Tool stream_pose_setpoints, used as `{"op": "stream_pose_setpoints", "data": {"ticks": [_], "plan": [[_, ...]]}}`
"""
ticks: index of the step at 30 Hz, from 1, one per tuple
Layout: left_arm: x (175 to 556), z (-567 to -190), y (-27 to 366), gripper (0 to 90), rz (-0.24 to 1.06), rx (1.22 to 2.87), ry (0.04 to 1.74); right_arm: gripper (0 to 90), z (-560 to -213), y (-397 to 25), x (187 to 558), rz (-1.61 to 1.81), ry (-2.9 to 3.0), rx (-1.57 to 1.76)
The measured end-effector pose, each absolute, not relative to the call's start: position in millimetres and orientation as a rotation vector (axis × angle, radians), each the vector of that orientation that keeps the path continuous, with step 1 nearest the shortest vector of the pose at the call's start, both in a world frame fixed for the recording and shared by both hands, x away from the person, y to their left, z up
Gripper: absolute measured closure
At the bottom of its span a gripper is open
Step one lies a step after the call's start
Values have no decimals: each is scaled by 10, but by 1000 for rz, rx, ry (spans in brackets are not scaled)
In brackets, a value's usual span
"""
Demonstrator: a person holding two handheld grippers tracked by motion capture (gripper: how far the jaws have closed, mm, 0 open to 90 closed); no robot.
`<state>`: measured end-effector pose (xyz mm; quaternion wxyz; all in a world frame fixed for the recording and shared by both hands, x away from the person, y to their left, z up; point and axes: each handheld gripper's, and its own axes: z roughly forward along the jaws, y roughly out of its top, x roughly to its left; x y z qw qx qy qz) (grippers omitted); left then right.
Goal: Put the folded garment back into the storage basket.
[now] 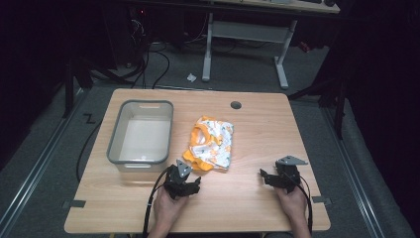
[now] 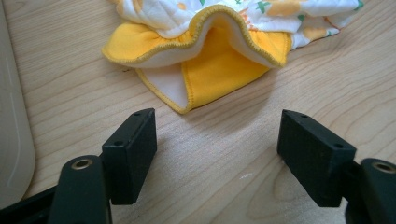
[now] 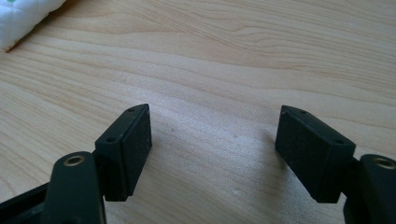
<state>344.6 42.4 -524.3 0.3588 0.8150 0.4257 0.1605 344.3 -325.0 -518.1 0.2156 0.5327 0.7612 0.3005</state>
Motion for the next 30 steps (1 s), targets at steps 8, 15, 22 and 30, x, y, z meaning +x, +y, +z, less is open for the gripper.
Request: {"op": "stream_pose_setpoints", "data": {"ticks": [8, 15, 22, 30], "plan": [[3446, -5242, 424, 288, 412, 2103, 1098, 273, -5181, -3251, 3444, 833, 2111, 1475], [3447, -5243, 419, 284, 415, 2101, 1101, 273, -5181, -3251, 3444, 833, 2111, 1475], [3451, -5243, 409, 254, 409, 2110, 1095, 273, -5181, -3252, 3444, 833, 2112, 1473], [3456, -5245, 395, 217, 399, 2116, 1089, 274, -5181, -3252, 3444, 833, 2112, 1473]]}}
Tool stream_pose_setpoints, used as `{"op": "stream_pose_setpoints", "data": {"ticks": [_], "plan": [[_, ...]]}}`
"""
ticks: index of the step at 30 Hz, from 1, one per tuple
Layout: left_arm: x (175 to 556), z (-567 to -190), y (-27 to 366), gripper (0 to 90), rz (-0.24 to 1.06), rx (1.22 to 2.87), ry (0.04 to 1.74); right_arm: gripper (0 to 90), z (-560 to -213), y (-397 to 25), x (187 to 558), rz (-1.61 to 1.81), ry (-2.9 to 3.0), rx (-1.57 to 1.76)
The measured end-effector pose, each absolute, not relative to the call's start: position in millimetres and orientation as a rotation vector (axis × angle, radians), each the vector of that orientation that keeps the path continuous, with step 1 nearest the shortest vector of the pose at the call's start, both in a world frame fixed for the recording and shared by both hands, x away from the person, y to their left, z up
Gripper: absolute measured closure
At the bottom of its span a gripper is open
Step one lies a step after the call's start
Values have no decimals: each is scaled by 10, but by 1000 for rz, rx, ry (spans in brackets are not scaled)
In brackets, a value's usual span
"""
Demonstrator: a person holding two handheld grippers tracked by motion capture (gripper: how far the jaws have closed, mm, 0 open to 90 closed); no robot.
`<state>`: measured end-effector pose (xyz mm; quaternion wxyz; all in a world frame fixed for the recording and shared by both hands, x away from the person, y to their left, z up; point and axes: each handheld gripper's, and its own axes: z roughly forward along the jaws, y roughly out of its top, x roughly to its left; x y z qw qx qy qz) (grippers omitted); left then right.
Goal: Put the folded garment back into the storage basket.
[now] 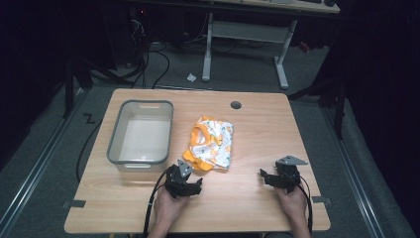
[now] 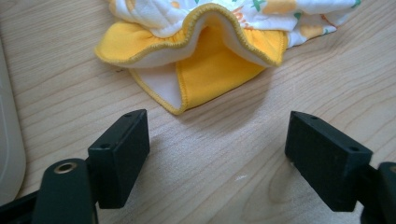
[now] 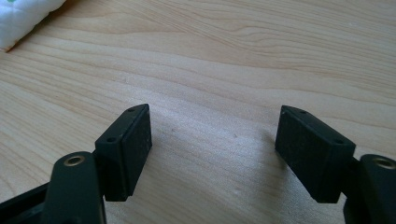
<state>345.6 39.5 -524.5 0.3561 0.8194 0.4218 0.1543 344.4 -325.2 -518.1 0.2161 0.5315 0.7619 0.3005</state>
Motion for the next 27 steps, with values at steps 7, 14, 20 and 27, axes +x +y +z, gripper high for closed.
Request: {"op": "stream_pose_setpoints", "data": {"ticks": [7, 14, 20, 27], "plan": [[3457, -5240, 401, 216, 390, 2125, 1079, 273, -5181, -3251, 3443, 833, 2112, 1474], [3448, -5241, 413, 232, 388, 2117, 1076, 273, -5181, -3251, 3444, 833, 2111, 1475], [3437, -5227, 429, 231, 348, 2107, 1081, 274, -5181, -3251, 3444, 833, 2111, 1473], [3423, -5150, 421, 228, 322, 2096, 1080, 273, -5181, -3251, 3444, 832, 2111, 1474]]}}
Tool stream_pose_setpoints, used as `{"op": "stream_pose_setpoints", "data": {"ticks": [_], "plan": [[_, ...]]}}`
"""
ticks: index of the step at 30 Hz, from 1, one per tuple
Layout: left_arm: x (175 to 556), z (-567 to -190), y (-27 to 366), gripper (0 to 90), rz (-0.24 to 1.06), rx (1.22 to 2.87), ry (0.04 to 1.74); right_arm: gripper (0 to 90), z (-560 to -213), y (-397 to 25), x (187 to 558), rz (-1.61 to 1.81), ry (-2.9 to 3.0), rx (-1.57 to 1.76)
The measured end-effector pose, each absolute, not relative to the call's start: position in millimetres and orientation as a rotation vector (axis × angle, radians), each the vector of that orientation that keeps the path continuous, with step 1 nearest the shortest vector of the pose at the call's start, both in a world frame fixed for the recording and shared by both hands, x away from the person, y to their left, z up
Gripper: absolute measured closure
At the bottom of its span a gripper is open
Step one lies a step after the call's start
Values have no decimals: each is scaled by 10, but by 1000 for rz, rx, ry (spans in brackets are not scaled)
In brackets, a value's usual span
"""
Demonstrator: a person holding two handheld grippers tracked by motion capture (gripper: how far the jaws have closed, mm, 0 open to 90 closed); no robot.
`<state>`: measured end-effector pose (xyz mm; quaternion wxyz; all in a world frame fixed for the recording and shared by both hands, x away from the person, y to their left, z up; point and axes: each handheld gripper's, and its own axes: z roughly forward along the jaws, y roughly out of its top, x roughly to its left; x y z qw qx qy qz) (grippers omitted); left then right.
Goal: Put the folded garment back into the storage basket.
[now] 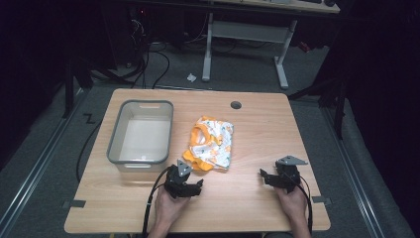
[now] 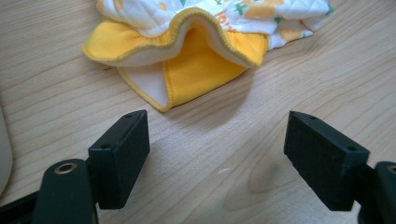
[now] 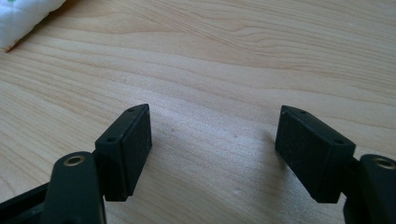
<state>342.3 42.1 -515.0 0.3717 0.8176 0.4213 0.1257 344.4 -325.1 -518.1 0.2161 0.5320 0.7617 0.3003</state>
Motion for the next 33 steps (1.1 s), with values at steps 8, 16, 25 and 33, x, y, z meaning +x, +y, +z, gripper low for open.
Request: {"op": "stream_pose_setpoints", "data": {"ticks": [8, 16, 25, 33], "plan": [[3405, -5010, 404, 209, 339, 2078, 1056, 273, -5181, -3251, 3444, 832, 2111, 1473], [3430, -4879, 366, 216, 316, 2072, 1035, 273, -5181, -3251, 3444, 832, 2111, 1475], [3501, -4769, 336, 211, 305, 2063, 1026, 273, -5181, -3251, 3444, 832, 2111, 1473], [3599, -4682, 296, 196, 291, 2068, 1024, 274, -5181, -3251, 3444, 832, 2111, 1475]]}}
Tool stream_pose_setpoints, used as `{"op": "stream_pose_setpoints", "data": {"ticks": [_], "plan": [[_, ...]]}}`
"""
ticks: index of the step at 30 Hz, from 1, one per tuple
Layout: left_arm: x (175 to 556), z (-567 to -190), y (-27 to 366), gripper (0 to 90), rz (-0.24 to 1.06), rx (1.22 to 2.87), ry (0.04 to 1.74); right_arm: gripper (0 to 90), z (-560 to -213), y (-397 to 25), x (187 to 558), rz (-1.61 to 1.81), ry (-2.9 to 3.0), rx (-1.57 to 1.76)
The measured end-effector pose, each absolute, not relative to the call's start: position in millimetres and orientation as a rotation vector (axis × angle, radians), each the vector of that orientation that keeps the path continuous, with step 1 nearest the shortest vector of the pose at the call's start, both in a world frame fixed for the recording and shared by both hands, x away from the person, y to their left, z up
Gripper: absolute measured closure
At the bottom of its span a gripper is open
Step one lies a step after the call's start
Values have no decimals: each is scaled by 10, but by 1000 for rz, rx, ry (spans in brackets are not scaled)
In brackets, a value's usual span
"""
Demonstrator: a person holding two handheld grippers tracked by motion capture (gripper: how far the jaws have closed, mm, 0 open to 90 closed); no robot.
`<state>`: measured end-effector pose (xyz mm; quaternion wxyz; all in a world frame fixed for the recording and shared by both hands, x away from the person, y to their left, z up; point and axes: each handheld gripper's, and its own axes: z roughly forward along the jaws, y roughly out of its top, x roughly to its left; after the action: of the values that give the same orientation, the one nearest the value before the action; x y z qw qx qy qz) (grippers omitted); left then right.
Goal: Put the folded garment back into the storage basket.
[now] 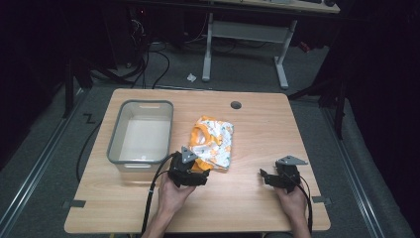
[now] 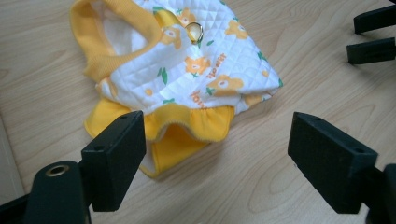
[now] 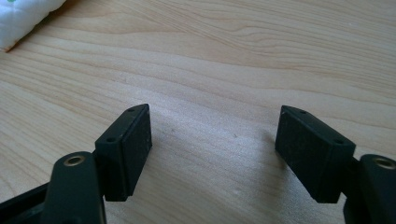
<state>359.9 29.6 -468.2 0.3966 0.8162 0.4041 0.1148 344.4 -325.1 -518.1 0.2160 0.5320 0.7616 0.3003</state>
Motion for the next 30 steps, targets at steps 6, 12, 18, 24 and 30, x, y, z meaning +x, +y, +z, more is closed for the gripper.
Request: {"op": "stream_pose_setpoints", "data": {"ticks": [6, 12, 18, 24, 30], "plan": [[3716, -4623, 232, 196, 300, 2095, 1020, 274, -5181, -3251, 3444, 832, 2111, 1475], [3844, -4590, 175, 199, 312, 2121, 1051, 273, -5181, -3252, 3445, 832, 2112, 1473], [3962, -4579, 126, 205, 312, 2113, 1058, 273, -5181, -3251, 3444, 833, 2111, 1475], [4110, -4594, 80, 205, 323, 2137, 1108, 274, -5181, -3251, 3444, 832, 2111, 1475], [4264, -4612, 72, 211, 322, 2121, 1155, 274, -5181, -3251, 3445, 833, 2112, 1473]]}}
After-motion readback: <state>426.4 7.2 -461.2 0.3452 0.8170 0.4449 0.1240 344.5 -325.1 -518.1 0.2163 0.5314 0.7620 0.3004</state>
